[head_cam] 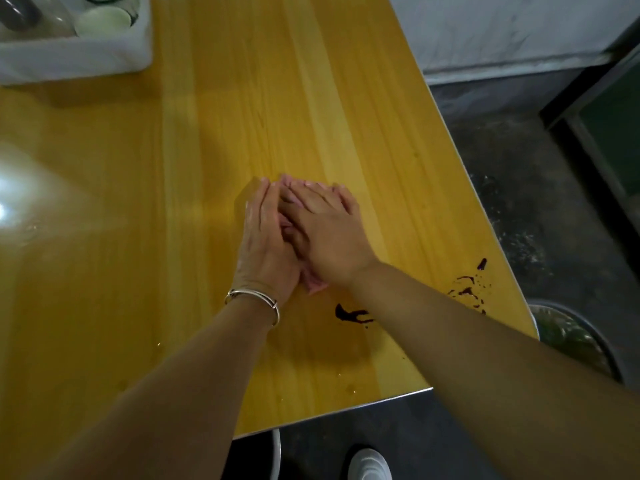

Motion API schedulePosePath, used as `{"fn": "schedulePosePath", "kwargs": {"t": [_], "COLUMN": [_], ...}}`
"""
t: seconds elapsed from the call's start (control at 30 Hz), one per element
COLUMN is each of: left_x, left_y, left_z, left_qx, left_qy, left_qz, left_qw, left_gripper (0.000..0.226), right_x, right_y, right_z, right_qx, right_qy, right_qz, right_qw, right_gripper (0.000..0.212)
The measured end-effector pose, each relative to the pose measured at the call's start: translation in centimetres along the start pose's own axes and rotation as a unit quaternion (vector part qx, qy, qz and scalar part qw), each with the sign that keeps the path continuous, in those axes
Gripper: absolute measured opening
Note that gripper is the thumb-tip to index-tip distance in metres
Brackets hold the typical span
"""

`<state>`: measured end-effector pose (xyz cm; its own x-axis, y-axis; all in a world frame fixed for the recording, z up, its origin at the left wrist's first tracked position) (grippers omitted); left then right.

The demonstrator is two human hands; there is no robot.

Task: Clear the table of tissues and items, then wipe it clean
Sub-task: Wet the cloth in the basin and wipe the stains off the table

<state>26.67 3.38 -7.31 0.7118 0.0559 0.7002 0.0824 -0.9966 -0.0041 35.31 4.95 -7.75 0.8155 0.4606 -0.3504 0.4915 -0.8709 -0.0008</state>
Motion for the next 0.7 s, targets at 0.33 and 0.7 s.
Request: {"fn": "schedulePosePath", "kwargs": {"t": [0.33, 0.7], "left_x": [-1.6, -1.9], "left_y": [2.6, 6.4], "left_z": [-0.1, -2.7], "left_qx": [-0.01, 0.025], "left_qy": [-0.144, -0.015], "left_qz": [-0.066, -0.113], "left_qw": [0.987, 0.993], "left_gripper": [0.051, 0.035], "right_x": [8.0, -1.8], "right_y": [3.0, 1.7], "right_z": [-3.2, -0.2], "right_qx": [0.061, -0.066], "right_qy": [0.041, -0.001], "right_qz": [0.325, -0.011], "right_qw": [0.943, 0.998], "right_gripper": [0.04, 0.05]}}
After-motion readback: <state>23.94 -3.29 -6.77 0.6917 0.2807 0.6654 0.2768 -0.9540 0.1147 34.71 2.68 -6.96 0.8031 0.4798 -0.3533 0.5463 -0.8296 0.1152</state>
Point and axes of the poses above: each hand's wrist, its own y-axis away from the middle knuckle, its own z-axis out of the palm, x = y × z, the point moved 4 cm from there along -y, towards the middle knuckle, and after that the axes turned 11 degrees about -z, right-handed, at the moved point
